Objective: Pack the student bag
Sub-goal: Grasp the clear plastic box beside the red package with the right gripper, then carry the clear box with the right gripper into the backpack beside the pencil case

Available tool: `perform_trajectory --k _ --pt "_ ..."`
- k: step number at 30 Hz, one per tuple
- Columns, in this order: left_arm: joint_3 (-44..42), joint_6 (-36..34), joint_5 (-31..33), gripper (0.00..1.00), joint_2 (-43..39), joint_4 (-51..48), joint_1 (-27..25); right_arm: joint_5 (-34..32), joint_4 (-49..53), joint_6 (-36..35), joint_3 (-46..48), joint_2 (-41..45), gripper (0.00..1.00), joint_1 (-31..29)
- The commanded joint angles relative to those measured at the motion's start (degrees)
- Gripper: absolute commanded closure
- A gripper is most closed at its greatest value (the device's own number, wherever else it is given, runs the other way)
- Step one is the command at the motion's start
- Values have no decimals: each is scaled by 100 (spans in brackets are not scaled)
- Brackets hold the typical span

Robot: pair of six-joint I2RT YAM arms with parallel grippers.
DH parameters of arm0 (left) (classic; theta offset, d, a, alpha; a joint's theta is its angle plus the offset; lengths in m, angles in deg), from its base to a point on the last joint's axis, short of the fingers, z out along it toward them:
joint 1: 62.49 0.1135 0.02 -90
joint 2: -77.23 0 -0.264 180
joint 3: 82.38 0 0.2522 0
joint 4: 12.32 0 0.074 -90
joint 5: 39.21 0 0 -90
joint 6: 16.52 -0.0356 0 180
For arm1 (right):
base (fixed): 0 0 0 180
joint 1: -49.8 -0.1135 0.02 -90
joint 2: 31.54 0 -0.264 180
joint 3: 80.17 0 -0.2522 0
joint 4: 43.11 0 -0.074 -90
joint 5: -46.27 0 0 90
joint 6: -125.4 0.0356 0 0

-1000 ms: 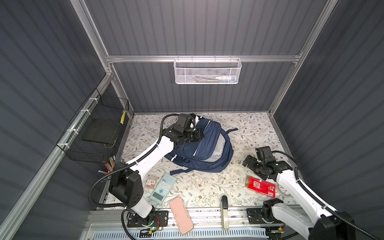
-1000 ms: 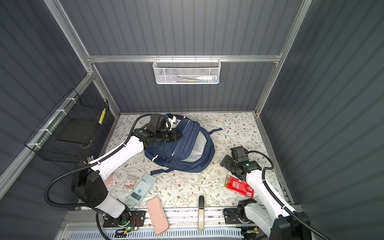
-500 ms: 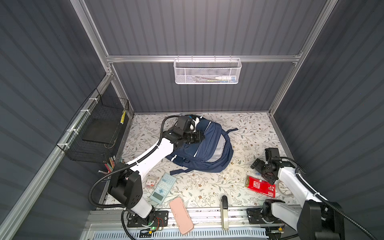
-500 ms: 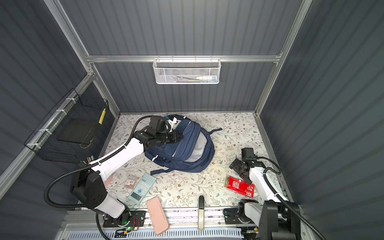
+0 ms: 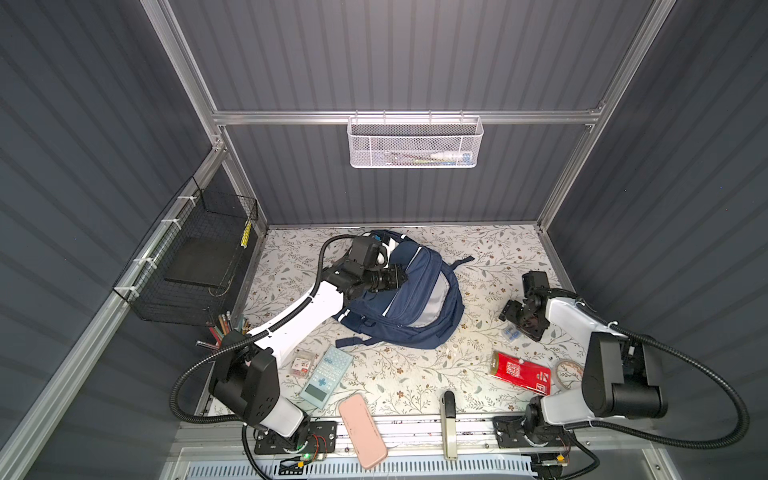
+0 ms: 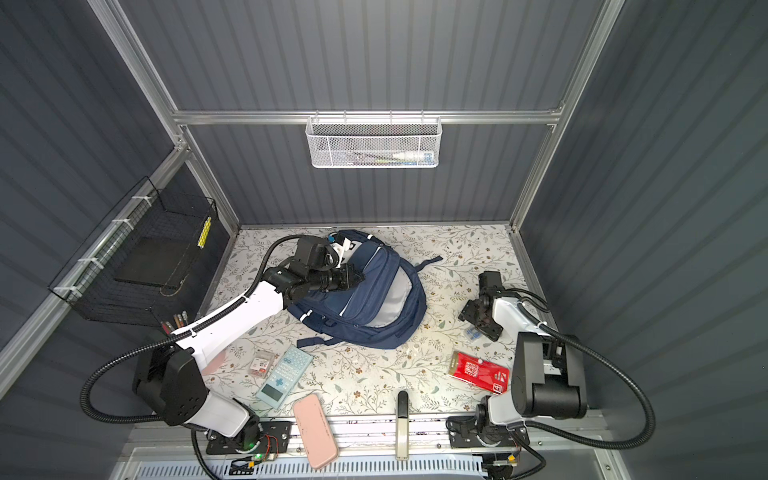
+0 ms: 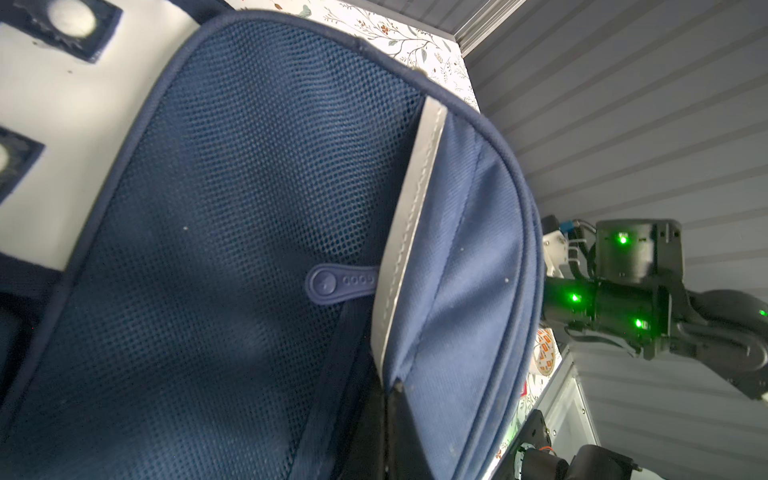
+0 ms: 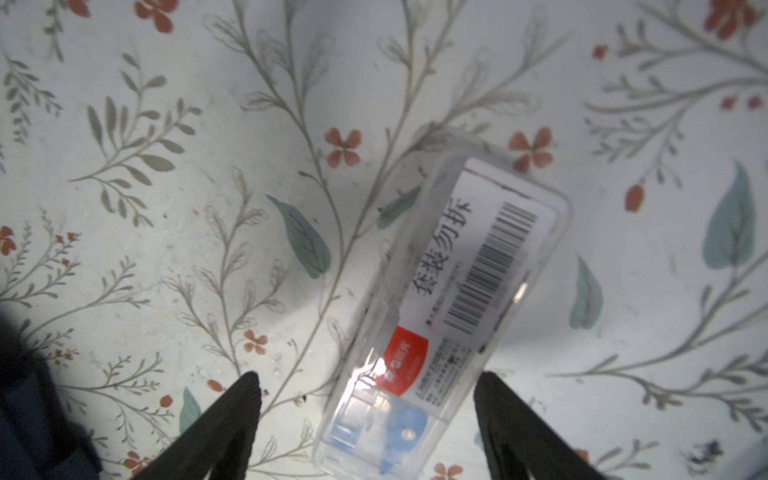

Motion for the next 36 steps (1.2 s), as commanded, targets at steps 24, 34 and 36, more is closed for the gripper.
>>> perform_trajectory --k 24,34,36 --pt "759 -107 152 100 -193 -592 71 207 585 -838 -570 -364 67 -184" --pt "1544 -70 2 100 -72 -872 141 1074 202 211 -1108 927 70 -2033" --pt "1812 -129 3 100 -6 -1016 154 1520 -555 557 -1117 880 71 -2375"
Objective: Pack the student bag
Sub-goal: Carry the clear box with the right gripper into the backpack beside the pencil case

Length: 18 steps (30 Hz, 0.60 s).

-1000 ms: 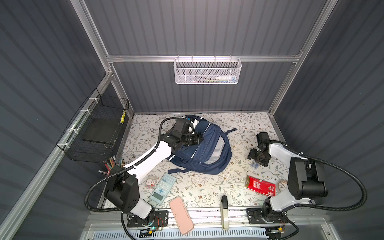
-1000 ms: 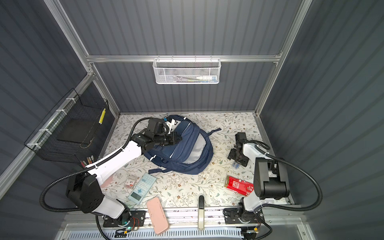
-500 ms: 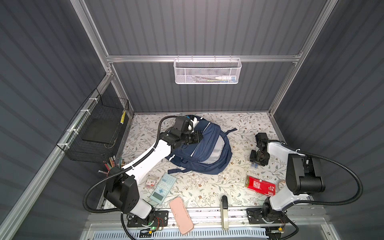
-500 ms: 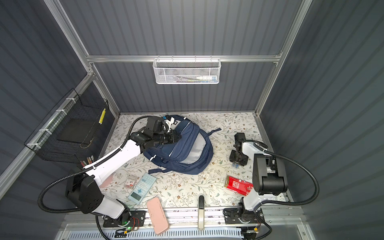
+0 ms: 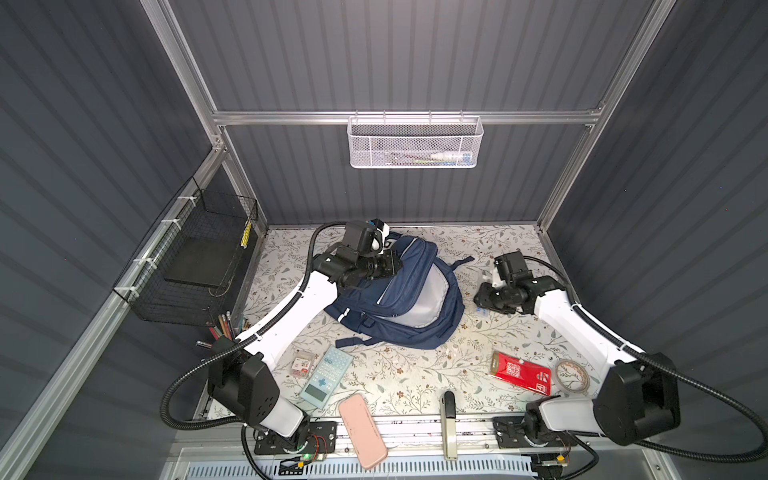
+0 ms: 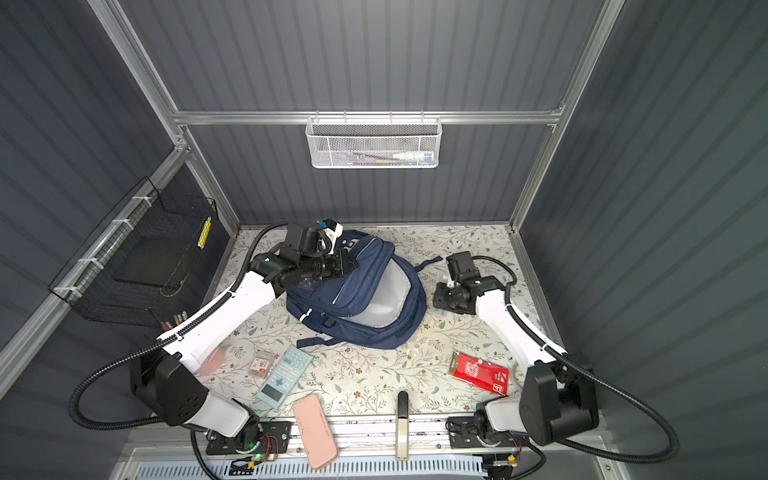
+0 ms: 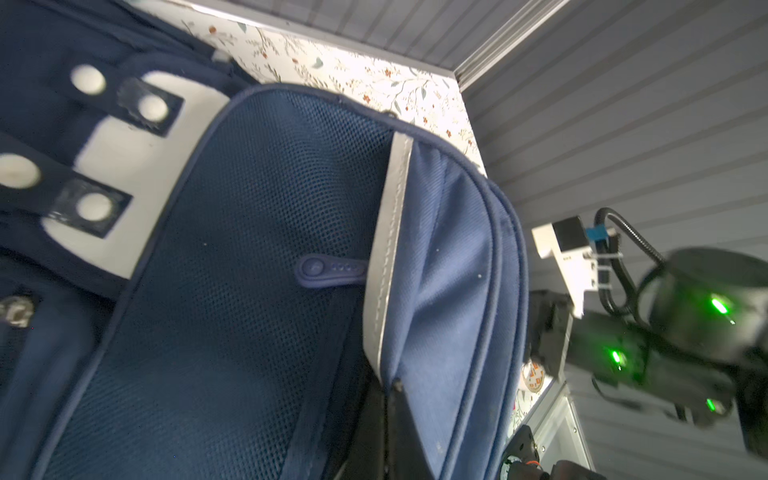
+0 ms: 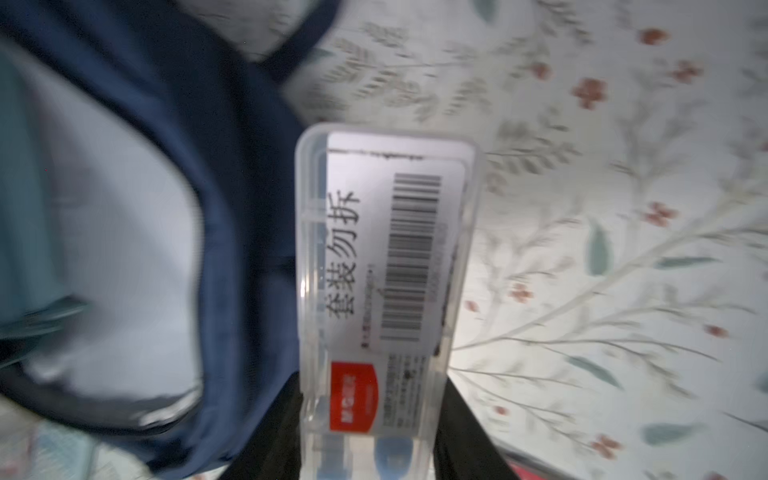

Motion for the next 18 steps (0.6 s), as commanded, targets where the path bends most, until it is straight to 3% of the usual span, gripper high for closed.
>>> perform_trajectory --k 1,10,18 --pt "716 -112 -192 100 56 -7 38 722 -1089 846 -63 -104 71 -494" --pt "1364 -16 -544 100 336 -186 126 799 -2726 1572 -1373 -2134 71 -1529" --pt "1576 134 -658 100 404 -141 365 273 -4226 2529 -1506 -3219 70 -2041"
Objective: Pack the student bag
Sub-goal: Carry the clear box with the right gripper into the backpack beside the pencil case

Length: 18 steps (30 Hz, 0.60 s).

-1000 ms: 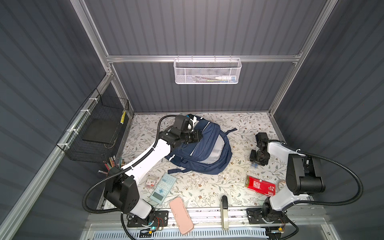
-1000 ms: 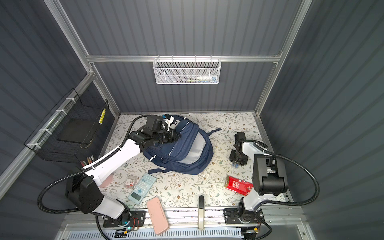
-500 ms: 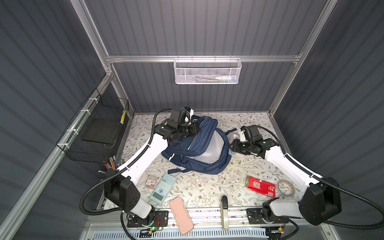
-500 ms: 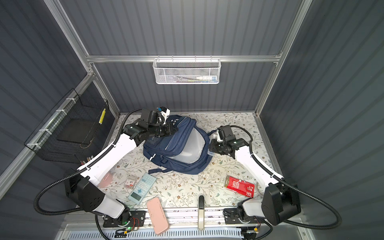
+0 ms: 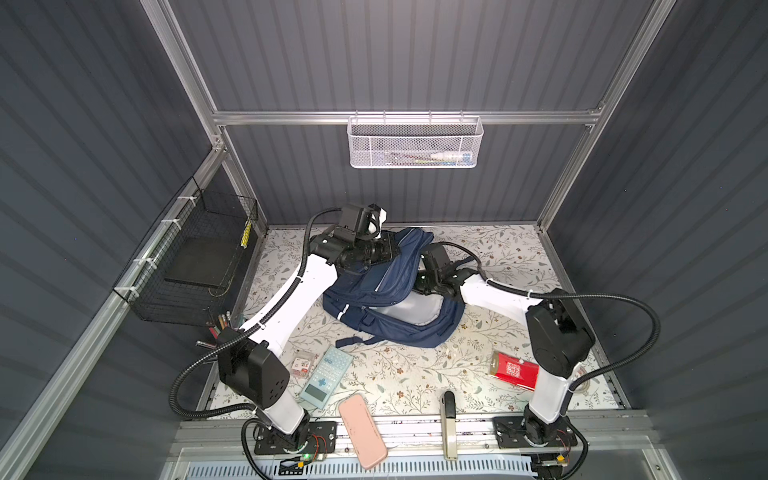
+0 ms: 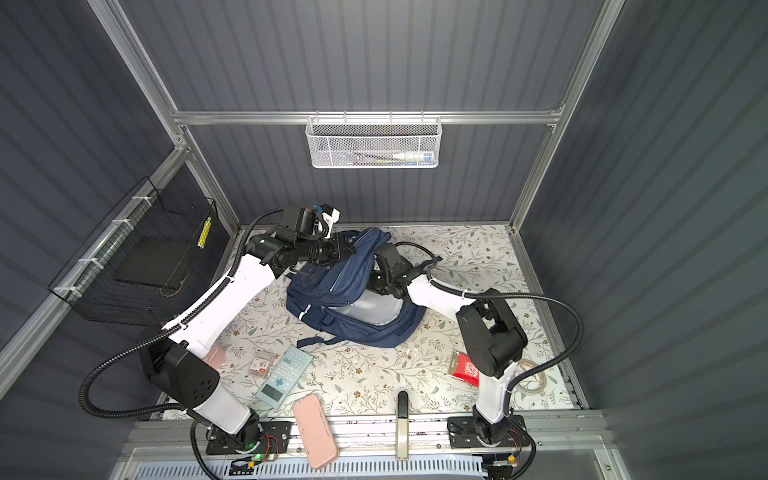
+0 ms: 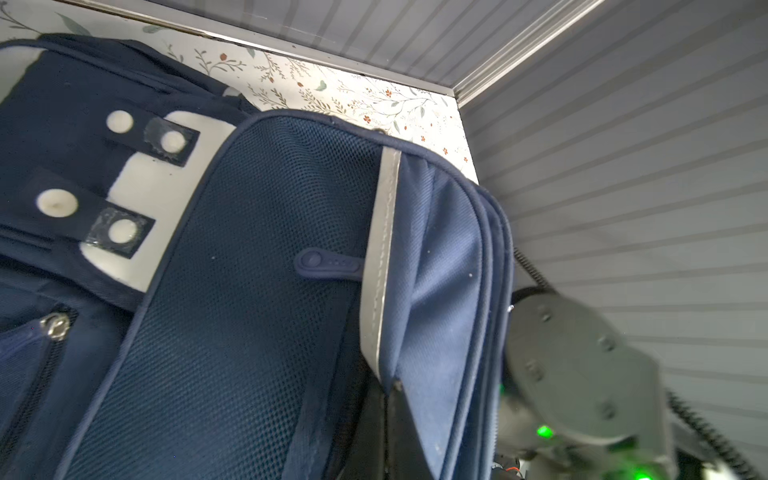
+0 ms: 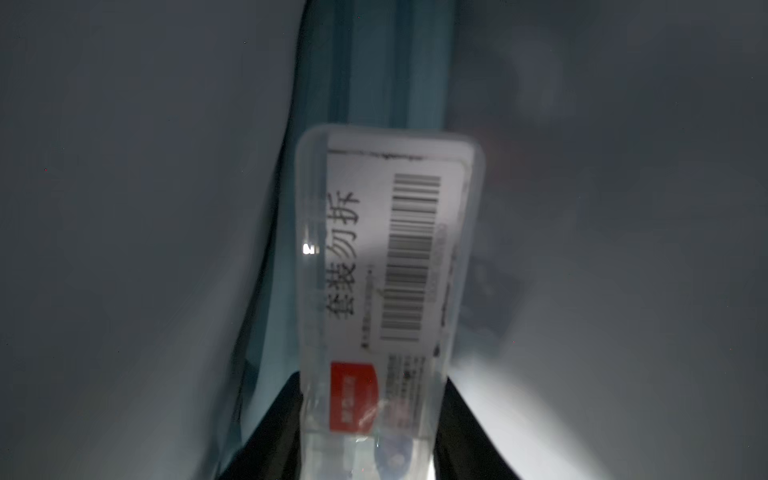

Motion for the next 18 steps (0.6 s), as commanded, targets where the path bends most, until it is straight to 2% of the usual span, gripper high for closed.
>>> perform_trajectory --k 1,4,8,11,14,18 --pt "439 134 -415 100 -149 609 87 -453 -841 605 80 -187 69 -107" --pt "406 246 -569 100 -150 736 113 -534 -1091 736 102 -373 68 -187" --pt "260 508 -905 100 -128 1088 115 -674 -316 524 -550 -763 64 -406" --pt "217 555 -989 100 -115 1126 124 -528 -209 566 -638 -847 44 -412" --pt "100 556 -964 100 -141 1137 133 -728 -139 533 -393 -517 30 -358" --pt "-163 601 -917 100 -221 1283 141 -840 84 285 -123 21 22 -224"
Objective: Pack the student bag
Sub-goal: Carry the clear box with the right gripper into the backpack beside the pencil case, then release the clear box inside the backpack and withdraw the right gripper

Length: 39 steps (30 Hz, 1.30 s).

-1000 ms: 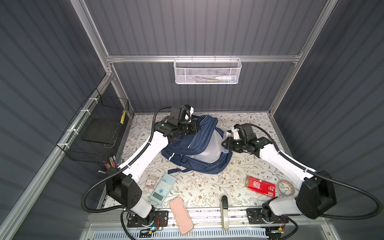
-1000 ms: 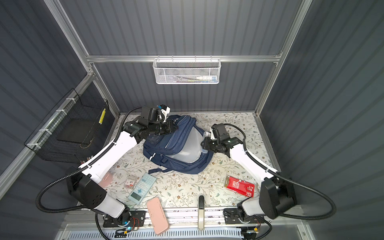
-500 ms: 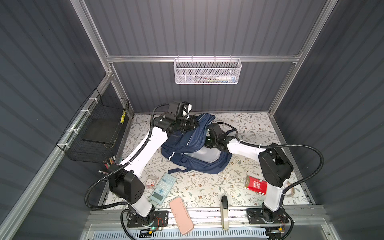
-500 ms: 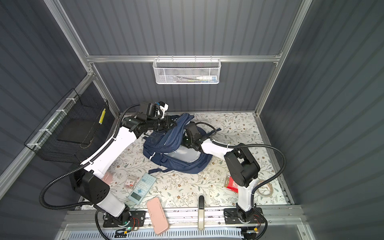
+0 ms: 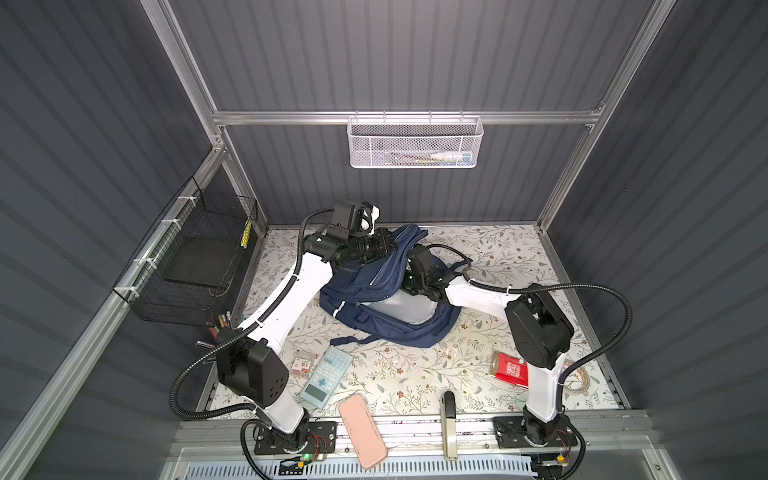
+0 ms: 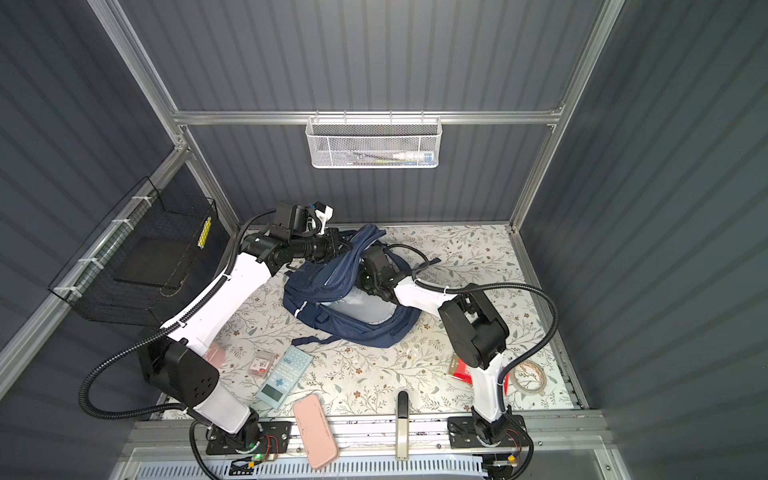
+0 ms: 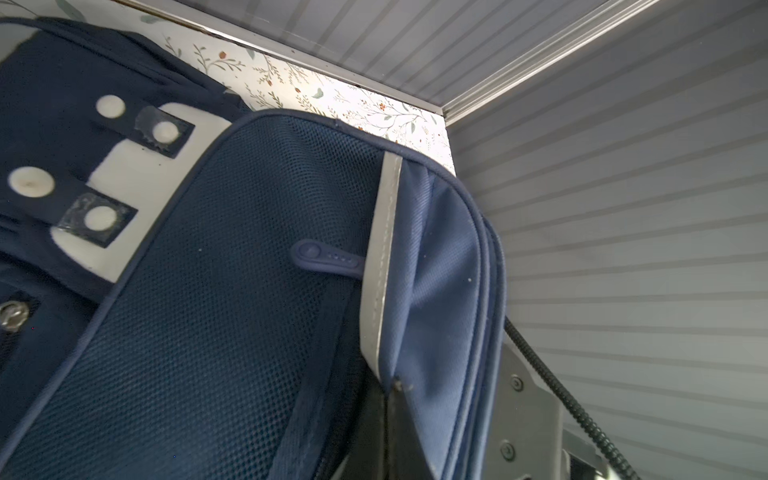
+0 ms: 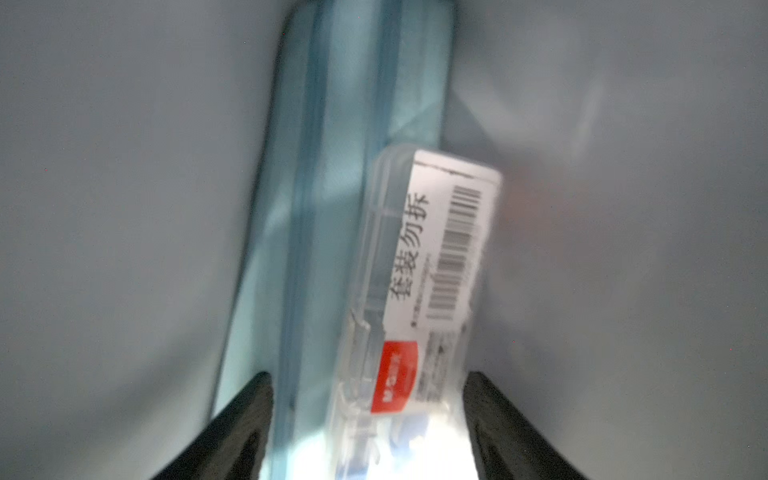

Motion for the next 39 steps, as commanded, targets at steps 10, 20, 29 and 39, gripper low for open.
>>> perform_trajectory --k 10,20,29,39 --pt "-653 160 -355 100 -303 1129 -81 -372 446 -196 1409 1715 17 346" --pt "-1734 346 -337 100 -237 1652 -114 -226 155 -242 2562 2497 32 564" --pt "-2024 38 42 100 -112 1640 -176 -1268 1044 -789 3311 3869 20 520" --pt "-1585 -140 281 38 -395 1044 -176 -1374 1370 -1559 3945 5221 18 -50"
